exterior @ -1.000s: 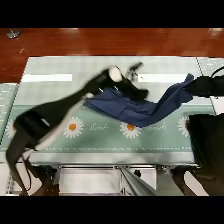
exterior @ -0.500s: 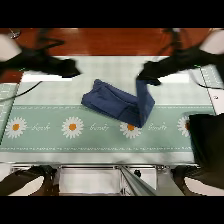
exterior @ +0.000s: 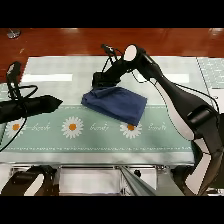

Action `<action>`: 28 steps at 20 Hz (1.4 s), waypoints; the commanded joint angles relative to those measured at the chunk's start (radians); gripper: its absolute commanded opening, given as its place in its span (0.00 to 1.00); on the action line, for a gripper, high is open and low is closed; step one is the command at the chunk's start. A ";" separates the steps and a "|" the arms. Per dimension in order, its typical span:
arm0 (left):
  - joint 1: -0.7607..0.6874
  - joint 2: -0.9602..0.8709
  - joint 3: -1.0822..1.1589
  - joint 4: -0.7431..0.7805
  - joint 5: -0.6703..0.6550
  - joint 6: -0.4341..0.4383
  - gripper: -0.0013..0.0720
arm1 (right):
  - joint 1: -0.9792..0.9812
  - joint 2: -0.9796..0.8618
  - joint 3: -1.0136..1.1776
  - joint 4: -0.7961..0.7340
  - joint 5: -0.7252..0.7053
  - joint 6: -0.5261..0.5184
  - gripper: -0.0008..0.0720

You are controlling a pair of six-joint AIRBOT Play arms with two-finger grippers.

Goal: Fold the shirts.

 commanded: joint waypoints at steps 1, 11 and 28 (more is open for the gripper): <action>0.006 -0.003 -0.048 -0.001 0.078 -0.005 0.05 | -0.079 -0.011 0.040 0.016 0.154 -0.021 0.88; -0.009 -0.101 -0.055 -0.002 0.126 -0.004 0.05 | -0.539 0.807 -1.004 -0.187 -0.185 0.046 0.87; -0.135 -0.209 -0.086 -0.084 0.223 -0.005 0.05 | -0.320 0.439 -0.809 0.274 -0.150 -0.224 0.05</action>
